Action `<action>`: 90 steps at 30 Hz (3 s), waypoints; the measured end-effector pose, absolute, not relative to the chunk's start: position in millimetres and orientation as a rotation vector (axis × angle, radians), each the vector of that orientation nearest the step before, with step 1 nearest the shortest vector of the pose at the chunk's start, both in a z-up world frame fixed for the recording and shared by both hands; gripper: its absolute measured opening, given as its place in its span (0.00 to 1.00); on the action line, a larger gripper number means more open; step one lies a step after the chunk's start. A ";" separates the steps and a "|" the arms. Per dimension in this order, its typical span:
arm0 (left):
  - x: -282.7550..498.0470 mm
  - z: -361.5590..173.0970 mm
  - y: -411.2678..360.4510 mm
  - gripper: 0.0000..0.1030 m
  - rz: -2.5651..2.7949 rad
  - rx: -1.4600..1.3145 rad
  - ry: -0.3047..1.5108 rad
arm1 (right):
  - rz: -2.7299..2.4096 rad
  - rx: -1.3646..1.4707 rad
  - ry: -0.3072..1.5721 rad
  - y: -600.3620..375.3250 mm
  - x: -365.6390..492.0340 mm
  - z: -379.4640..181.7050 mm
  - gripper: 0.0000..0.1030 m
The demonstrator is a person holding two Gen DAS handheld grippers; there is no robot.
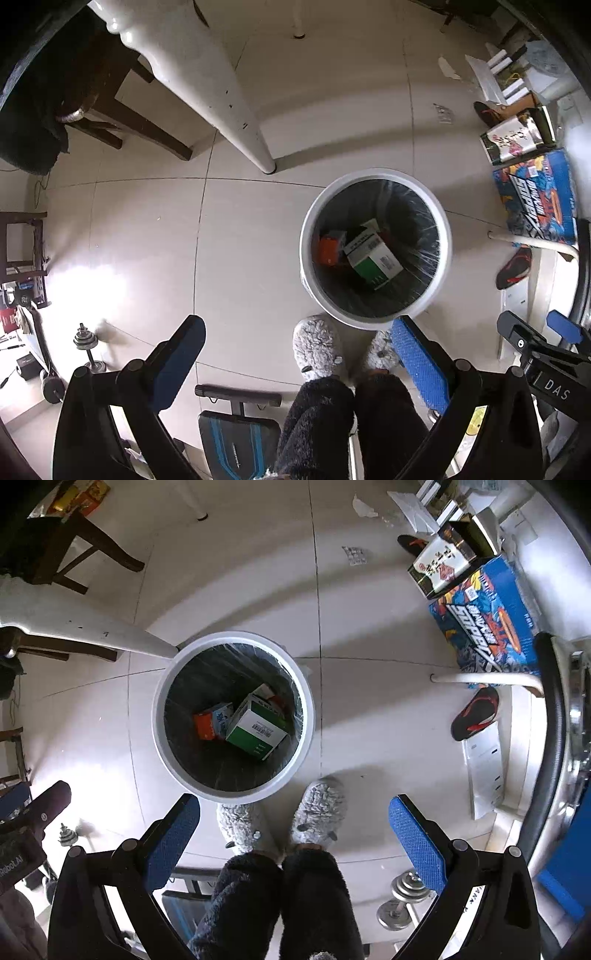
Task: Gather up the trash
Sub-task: 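Open both tools to drop the milk carton and box into the bin, then raise both tools back up to the checkered table, then grasp the white medicine box with the left tool while the right tool grasps the Doctor toothpaste box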
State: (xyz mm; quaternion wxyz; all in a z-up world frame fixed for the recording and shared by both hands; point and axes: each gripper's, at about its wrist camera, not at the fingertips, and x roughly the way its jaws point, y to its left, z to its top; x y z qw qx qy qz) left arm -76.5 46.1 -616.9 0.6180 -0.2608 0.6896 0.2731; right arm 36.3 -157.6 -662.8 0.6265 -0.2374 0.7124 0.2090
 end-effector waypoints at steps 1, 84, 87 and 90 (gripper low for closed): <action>-75.6 -612.7 44.5 1.00 0.627 -0.600 1.587 | 0.482 -0.546 1.630 -158.0 36.0 -656.7 1.00; 366.8 -381.4 313.6 1.00 1.016 -1.014 1.339 | 0.391 -0.425 1.619 111.5 604.8 -379.5 0.61; 382.9 -399.3 329.2 0.99 1.007 -1.130 1.358 | 0.311 -0.328 1.609 101.3 618.8 -377.8 0.61; 392.1 -417.9 342.9 0.99 1.019 -1.237 1.363 | 0.309 -0.309 1.637 102.5 628.0 -382.6 0.64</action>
